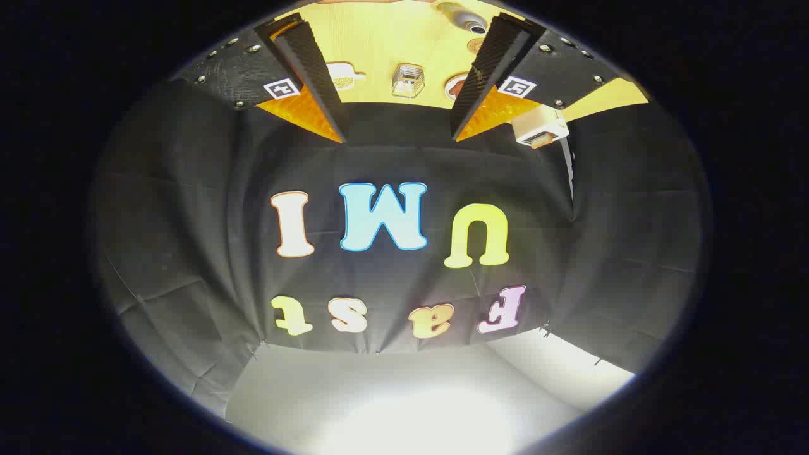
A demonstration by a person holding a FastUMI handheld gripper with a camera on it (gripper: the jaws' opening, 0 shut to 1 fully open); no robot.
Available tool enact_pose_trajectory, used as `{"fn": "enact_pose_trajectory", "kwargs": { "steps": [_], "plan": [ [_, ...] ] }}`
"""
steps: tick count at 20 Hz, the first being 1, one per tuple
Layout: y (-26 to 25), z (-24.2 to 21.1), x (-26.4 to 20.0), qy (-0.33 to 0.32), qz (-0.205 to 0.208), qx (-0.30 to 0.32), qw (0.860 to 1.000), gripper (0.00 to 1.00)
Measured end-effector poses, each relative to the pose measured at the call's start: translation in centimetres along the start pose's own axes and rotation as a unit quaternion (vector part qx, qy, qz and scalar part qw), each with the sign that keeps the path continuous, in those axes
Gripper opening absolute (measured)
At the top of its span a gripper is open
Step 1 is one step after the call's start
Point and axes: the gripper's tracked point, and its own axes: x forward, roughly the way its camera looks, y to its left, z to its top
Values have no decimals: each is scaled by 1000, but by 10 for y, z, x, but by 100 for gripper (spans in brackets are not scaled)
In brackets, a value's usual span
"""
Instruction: Take the bottle from table, then pour the juice into the cup, finally place the bottle on the coaster
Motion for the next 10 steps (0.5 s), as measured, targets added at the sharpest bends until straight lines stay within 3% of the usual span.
{"fn": "enact_pose_trajectory", "kwargs": {
  "steps": [10],
  "plan": [
    [18,-9,-1,12,8,-35,999,99]
  ]
}}
